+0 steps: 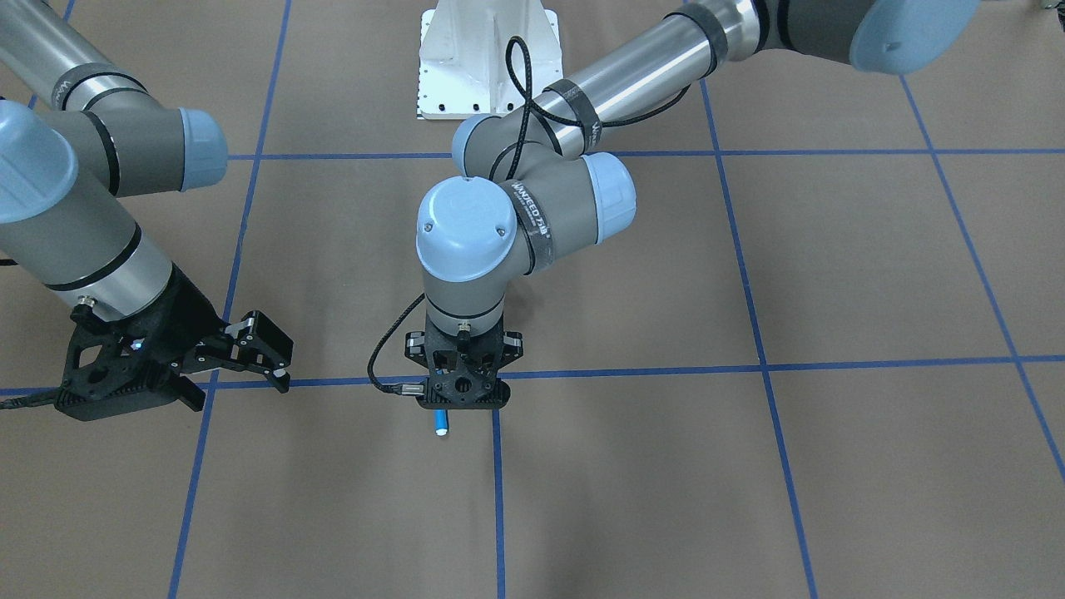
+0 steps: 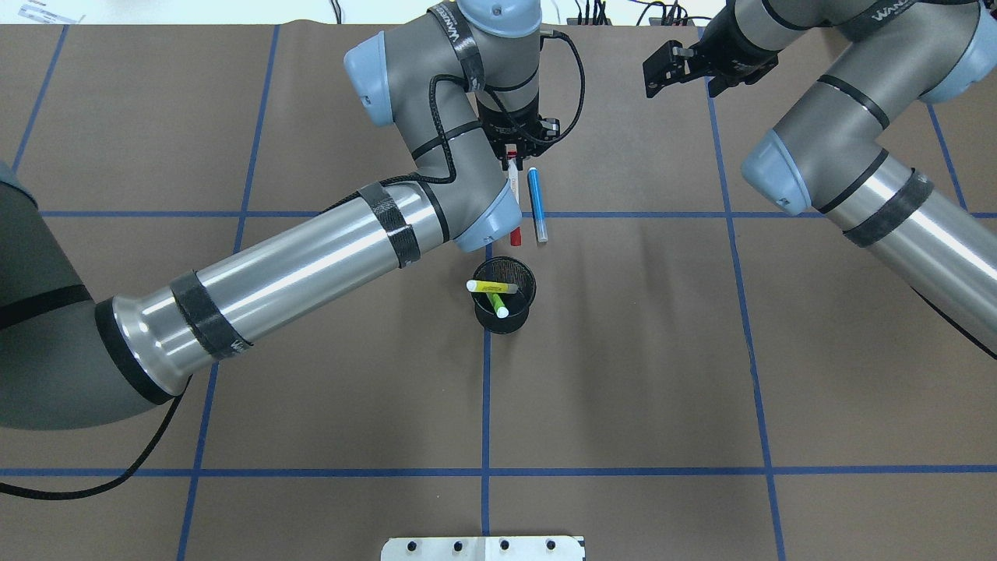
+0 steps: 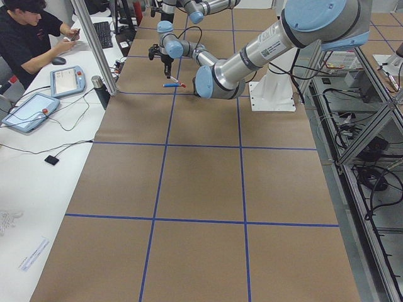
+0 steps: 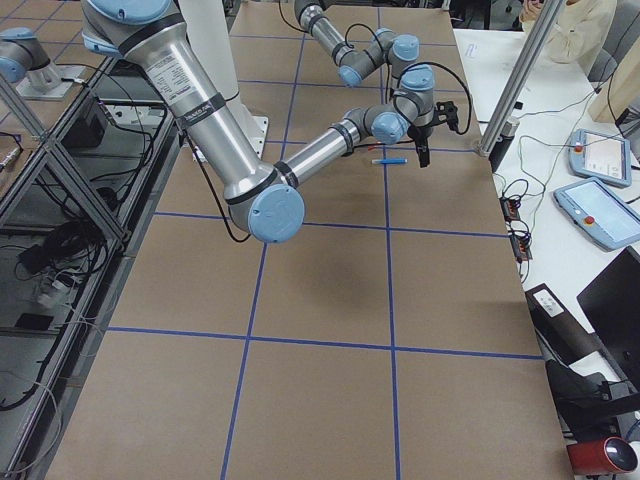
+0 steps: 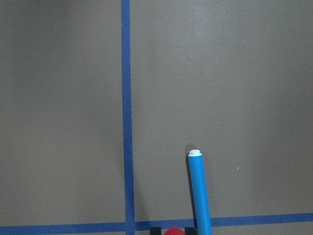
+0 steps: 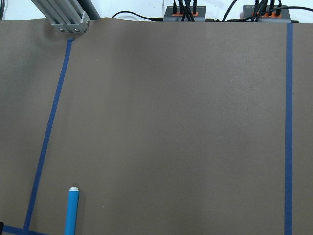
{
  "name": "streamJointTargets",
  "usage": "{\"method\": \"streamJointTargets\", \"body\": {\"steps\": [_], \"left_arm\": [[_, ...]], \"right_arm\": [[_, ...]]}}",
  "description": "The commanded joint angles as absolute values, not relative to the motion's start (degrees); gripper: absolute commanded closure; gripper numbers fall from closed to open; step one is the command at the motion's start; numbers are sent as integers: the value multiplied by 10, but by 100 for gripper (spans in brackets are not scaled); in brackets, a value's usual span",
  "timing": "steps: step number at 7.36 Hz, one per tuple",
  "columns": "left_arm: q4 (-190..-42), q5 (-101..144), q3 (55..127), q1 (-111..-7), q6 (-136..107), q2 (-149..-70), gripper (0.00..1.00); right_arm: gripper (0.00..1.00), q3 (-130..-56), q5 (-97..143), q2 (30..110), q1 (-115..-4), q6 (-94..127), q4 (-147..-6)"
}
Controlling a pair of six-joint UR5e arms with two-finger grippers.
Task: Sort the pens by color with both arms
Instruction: 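Lower the red-capped marker next to the blue highlighter and release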
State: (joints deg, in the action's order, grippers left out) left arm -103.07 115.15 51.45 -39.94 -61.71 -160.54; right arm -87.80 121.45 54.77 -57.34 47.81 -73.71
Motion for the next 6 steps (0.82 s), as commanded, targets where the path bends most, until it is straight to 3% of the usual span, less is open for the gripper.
{"method": "streamJointTargets", "body": {"steps": [1,2,3,6], "left_arm": [[-1034,1151,515,-395,-618,-1606,58],[-1035,1151,520,-395,-617,-1605,40],[-1035,1151,522,-395,-616,-1606,34],[-1025,1180,596,-412,-566,-1560,34]], "right_arm": [[2,-879,1215,545,-573,481,-742],[2,-879,1215,544,-572,497,-742],[2,-879,1215,544,-570,509,-743],[2,-894,1213,542,-545,575,-743]]}}
